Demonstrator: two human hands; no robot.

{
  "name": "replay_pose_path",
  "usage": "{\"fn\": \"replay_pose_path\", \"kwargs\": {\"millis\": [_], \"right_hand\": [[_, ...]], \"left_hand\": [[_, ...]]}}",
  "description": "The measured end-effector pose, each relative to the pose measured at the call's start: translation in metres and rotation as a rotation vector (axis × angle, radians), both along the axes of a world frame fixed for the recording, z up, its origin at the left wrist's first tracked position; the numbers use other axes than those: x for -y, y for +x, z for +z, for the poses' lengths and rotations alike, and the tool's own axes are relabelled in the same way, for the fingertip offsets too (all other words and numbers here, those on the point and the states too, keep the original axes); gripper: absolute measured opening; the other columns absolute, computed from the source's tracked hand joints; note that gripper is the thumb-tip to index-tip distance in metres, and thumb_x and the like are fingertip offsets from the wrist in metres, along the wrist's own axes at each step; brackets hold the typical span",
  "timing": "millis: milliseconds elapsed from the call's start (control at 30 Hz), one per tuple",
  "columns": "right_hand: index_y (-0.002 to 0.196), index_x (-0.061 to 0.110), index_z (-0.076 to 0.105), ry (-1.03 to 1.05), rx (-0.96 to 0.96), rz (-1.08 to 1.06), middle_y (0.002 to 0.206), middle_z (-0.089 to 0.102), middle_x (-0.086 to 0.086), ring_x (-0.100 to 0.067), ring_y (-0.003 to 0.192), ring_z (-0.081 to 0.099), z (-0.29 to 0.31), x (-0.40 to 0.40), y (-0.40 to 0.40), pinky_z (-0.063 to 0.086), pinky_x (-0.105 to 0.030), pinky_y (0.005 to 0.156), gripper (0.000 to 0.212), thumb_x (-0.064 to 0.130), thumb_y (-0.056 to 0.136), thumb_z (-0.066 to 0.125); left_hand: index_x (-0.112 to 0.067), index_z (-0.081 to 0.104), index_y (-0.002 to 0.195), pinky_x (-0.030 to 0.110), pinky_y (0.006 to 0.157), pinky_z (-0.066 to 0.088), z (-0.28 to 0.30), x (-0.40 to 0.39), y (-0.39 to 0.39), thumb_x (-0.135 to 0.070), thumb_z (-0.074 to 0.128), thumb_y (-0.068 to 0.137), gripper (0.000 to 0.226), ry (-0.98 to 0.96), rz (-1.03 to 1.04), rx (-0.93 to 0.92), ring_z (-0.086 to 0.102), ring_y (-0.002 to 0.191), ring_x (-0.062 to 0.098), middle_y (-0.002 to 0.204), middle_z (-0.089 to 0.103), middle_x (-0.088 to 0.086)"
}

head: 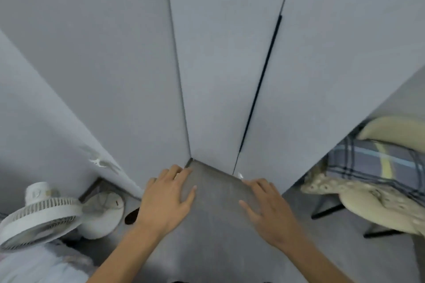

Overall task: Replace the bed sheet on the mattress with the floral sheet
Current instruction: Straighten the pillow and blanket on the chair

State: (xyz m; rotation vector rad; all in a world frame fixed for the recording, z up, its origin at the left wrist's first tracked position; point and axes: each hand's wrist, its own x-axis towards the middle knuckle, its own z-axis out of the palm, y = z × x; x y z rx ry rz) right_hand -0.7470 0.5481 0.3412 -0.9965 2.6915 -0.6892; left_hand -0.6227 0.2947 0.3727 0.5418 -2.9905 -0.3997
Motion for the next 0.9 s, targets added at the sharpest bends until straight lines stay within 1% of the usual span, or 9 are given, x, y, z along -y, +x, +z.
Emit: {"fn": "replay_pose_path", "kwargs": {"millis": [33,100,200,300,400,500,667,733,900], "right_hand": [[0.147,0.037,0.042,0.009,0.005,-0.063,0.133,0.042,0.017,-0.008,0.125,0.042,0.000,-0.039,-0.004,0.045,-0.032,0.106,0.061,0.067,0.094,0.036],[0.147,0.036,0.043,0.026,0.000,-0.117,0.135,0.041,0.017,-0.007,0.126,0.042,-0.002,-0.079,-0.007,0.043,-0.028,0.107,0.061,0.066,0.094,0.039],[0.149,0.035,0.042,0.033,0.019,-0.236,0.139,0.040,0.018,-0.007,0.128,0.040,0.003,-0.176,-0.020,0.042,-0.029,0.109,0.065,0.067,0.093,0.041],[0.152,0.037,0.040,0.031,0.039,-0.360,0.141,0.038,0.018,-0.008,0.131,0.038,0.010,-0.268,-0.025,0.042,-0.030,0.110,0.069,0.070,0.091,0.036],[0.153,0.040,0.035,0.052,0.050,-0.461,0.144,0.034,0.020,-0.007,0.134,0.035,0.015,-0.358,-0.030,0.042,-0.029,0.107,0.063,0.066,0.096,0.044],[0.155,0.038,0.034,0.045,0.085,-0.539,0.147,0.033,0.018,-0.010,0.137,0.033,0.015,-0.433,-0.041,0.038,-0.027,0.108,0.062,0.063,0.099,0.045],[0.155,0.036,0.035,-0.023,0.122,-0.645,0.150,0.035,0.015,-0.012,0.140,0.034,0.011,-0.510,-0.082,0.039,-0.035,0.112,0.066,0.067,0.097,0.042],[0.154,0.035,0.036,-0.047,0.117,-0.668,0.151,0.037,0.014,-0.014,0.141,0.034,0.006,-0.527,-0.106,0.038,-0.038,0.113,0.069,0.071,0.095,0.037],[0.154,0.034,0.038,-0.046,0.130,-0.716,0.153,0.037,0.011,-0.013,0.142,0.035,-0.012,-0.563,-0.171,0.038,-0.037,0.115,0.073,0.074,0.094,0.033]], "left_hand": [[-0.033,0.055,0.140,0.038,0.082,0.047,0.000,-0.030,-0.020,-0.060,0.034,0.096,0.056,-0.014,-0.058,0.008,0.059,0.109,0.018,0.124,0.058,-0.011],[-0.034,0.053,0.144,0.036,0.083,0.043,-0.001,-0.064,-0.040,-0.060,0.034,0.097,0.057,-0.017,-0.107,0.015,0.057,0.113,0.016,0.129,0.057,-0.012],[-0.032,0.054,0.144,0.038,0.087,0.047,-0.001,-0.152,-0.083,-0.061,0.032,0.096,0.060,0.005,-0.209,0.026,0.056,0.118,0.017,0.131,0.058,-0.010],[-0.031,0.057,0.141,0.040,0.086,0.051,-0.003,-0.240,-0.122,-0.061,0.032,0.094,0.061,0.028,-0.314,0.032,0.059,0.112,0.020,0.125,0.061,-0.009],[-0.030,0.055,0.143,0.041,0.084,0.052,-0.006,-0.326,-0.164,-0.060,0.032,0.094,0.062,0.014,-0.424,0.028,0.059,0.111,0.021,0.125,0.060,-0.009],[-0.030,0.052,0.146,0.042,0.084,0.051,-0.006,-0.403,-0.203,-0.059,0.033,0.094,0.062,-0.006,-0.518,0.031,0.059,0.111,0.021,0.126,0.059,-0.009],[-0.027,0.058,0.139,0.040,0.079,0.051,-0.009,-0.490,-0.258,-0.058,0.034,0.094,0.059,-0.017,-0.621,0.029,0.061,0.106,0.022,0.120,0.061,-0.008],[-0.026,0.060,0.136,0.038,0.077,0.050,-0.016,-0.509,-0.283,-0.058,0.036,0.094,0.058,-0.017,-0.645,0.021,0.061,0.103,0.022,0.119,0.062,-0.007],[-0.027,0.059,0.134,0.036,0.073,0.051,-0.037,-0.544,-0.348,-0.056,0.041,0.093,0.054,0.031,-0.673,0.038,0.061,0.098,0.019,0.115,0.061,-0.009]]}}
